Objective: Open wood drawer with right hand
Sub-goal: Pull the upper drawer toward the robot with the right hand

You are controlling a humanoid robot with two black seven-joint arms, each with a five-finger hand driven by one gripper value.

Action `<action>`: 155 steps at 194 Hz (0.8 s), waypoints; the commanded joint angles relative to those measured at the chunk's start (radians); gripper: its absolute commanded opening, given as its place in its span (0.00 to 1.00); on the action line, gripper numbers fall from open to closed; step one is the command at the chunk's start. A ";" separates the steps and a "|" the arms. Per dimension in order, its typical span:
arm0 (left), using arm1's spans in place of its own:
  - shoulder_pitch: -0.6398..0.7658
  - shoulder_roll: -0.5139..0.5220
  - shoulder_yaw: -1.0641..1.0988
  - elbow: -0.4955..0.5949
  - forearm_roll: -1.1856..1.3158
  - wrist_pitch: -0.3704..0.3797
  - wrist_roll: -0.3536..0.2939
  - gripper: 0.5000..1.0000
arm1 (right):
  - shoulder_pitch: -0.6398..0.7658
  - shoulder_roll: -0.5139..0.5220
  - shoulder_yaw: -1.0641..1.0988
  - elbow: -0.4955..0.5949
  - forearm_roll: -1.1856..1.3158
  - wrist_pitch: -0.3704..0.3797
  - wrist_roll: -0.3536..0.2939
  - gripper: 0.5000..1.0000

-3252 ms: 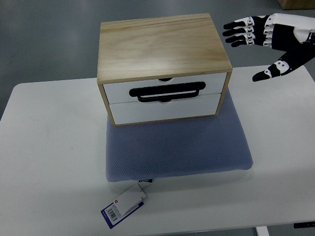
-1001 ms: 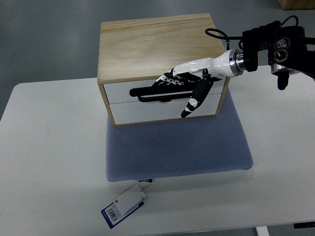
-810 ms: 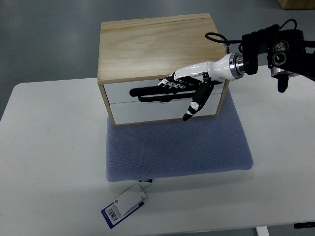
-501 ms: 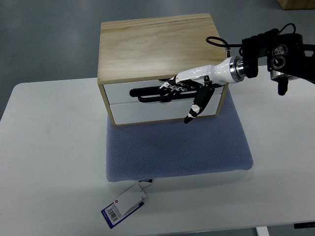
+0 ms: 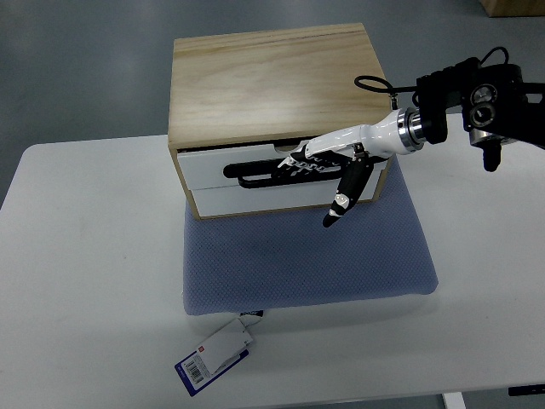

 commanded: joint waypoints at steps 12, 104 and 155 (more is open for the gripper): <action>0.000 0.000 0.000 0.000 0.000 0.000 0.000 1.00 | 0.000 -0.003 -0.002 0.034 0.000 0.014 0.000 0.88; 0.000 0.000 0.000 0.000 0.000 0.000 0.000 1.00 | 0.000 -0.037 -0.014 0.136 0.000 0.013 0.000 0.88; 0.000 0.000 0.000 -0.001 0.000 0.000 0.000 1.00 | -0.002 -0.051 -0.015 0.172 0.000 0.013 0.000 0.88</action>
